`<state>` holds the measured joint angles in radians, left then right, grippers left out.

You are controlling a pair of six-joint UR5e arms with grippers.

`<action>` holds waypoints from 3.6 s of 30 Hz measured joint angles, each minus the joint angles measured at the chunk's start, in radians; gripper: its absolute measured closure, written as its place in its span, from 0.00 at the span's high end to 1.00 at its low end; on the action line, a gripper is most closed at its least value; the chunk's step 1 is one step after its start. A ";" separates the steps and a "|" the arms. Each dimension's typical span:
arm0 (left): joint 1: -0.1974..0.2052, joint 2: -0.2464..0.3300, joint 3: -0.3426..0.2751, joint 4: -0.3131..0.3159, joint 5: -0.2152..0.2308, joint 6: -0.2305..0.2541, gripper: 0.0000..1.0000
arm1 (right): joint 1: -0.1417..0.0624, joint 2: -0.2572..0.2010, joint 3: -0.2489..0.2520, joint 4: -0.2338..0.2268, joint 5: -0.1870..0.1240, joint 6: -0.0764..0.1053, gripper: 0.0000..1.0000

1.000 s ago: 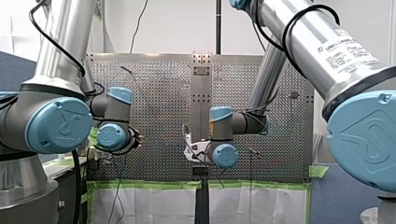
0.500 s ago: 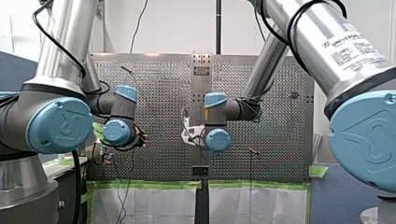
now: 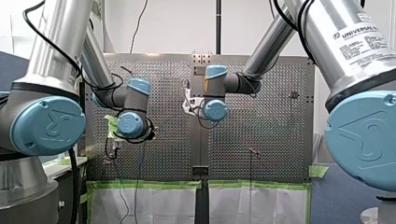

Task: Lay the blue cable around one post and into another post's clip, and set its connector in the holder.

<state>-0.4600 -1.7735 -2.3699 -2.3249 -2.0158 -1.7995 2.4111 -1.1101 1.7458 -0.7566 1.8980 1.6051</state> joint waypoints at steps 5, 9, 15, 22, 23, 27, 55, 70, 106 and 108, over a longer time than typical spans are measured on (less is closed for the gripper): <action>-0.043 0.043 0.043 -0.043 -0.043 -0.028 1.00 | -0.005 -0.041 -0.045 0.045 -0.001 -0.014 0.00; -0.053 0.073 0.073 -0.073 -0.073 -0.051 1.00 | -0.007 -0.055 -0.082 0.083 -0.004 -0.027 0.00; -0.035 0.128 0.128 -0.128 -0.128 -0.087 1.00 | -0.005 -0.058 -0.137 0.137 -0.027 -0.052 0.00; 0.023 0.194 0.195 -0.194 -0.177 -0.124 1.00 | 0.001 -0.057 -0.195 0.199 -0.078 -0.099 0.00; 0.034 0.206 0.206 -0.205 -0.173 -0.125 1.00 | 0.004 -0.057 -0.202 0.208 -0.086 -0.108 0.00; 0.072 0.244 0.245 -0.244 -0.143 -0.126 1.00 | 0.019 -0.057 -0.235 0.250 -0.114 -0.147 0.00; 0.309 0.481 0.482 -0.481 0.018 -0.114 1.00 | 0.051 -0.043 -0.441 0.377 -0.144 -0.186 0.00; 0.432 0.419 0.604 -0.604 0.141 -0.173 1.00 | 0.090 0.053 -0.572 0.443 -0.162 -0.208 0.00; 0.770 0.161 0.743 -0.684 0.423 -0.206 1.00 | 0.071 0.121 -0.767 0.496 -0.133 -0.197 0.00; 0.790 0.152 0.740 -0.676 0.439 -0.209 1.00 | 0.066 0.124 -0.766 0.503 -0.115 -0.196 0.00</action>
<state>0.3297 -1.6218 -1.6304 -3.0009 -1.5771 -2.0086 2.4772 -0.9862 0.9799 -0.2533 1.7830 1.4089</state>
